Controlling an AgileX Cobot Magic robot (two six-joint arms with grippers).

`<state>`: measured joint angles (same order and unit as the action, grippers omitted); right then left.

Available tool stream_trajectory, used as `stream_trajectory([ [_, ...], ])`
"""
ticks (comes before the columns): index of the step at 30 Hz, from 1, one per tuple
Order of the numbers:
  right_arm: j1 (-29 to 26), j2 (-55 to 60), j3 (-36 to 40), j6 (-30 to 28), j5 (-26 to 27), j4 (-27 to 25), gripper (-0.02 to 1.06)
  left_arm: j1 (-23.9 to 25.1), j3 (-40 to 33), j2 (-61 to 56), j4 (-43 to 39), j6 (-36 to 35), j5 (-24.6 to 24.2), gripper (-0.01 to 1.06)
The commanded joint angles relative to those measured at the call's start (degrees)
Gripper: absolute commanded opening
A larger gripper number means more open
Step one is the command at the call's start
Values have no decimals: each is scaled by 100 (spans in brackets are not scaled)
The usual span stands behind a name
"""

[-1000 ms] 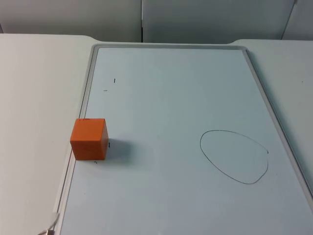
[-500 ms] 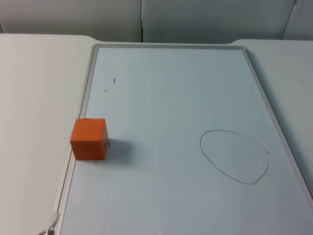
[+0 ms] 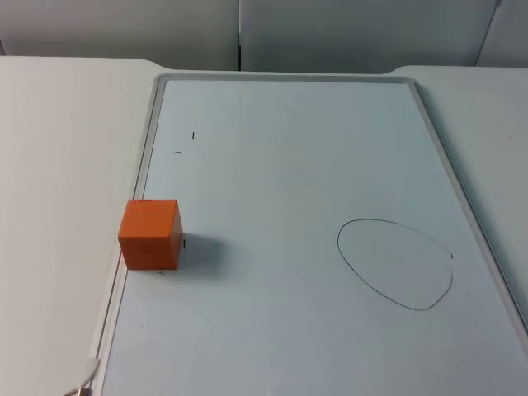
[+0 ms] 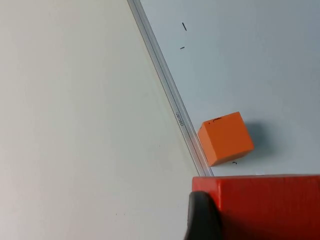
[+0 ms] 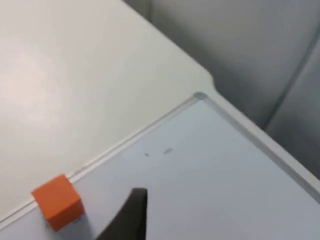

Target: Pick up one cube with the left hand and another cube with the right hand. First place the cube in the right hand at the target position, then stack the cube in the left hand on top.

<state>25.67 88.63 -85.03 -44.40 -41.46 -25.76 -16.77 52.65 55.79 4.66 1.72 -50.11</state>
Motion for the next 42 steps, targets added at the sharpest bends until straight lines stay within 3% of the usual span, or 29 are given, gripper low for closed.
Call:
stream_trajectory([
  [1,661,714,-439,-62,-89,58,102,-38,-33,-42,71,-71,47,20],
  [5,1208,1458,-602,72,-121,46,102,-38,-33,-42,71,-83,45,20],
  [11,1468,2235,-602,323,-244,102,102,-38,-33,-42,83,-83,9,20],
  [17,1774,2854,-640,250,-45,579,101,-38,-33,-42,83,-83,-24,20],
  [27,1834,3740,-1349,193,-219,659,101,-38,-33,-42,99,-138,-24,20],
  [35,1834,4469,-2215,193,-668,647,100,-38,-33,-42,99,-138,-24,20],
  [42,1834,4872,-2330,193,-892,659,100,-38,-33,-42,99,-172,-12,20],
])
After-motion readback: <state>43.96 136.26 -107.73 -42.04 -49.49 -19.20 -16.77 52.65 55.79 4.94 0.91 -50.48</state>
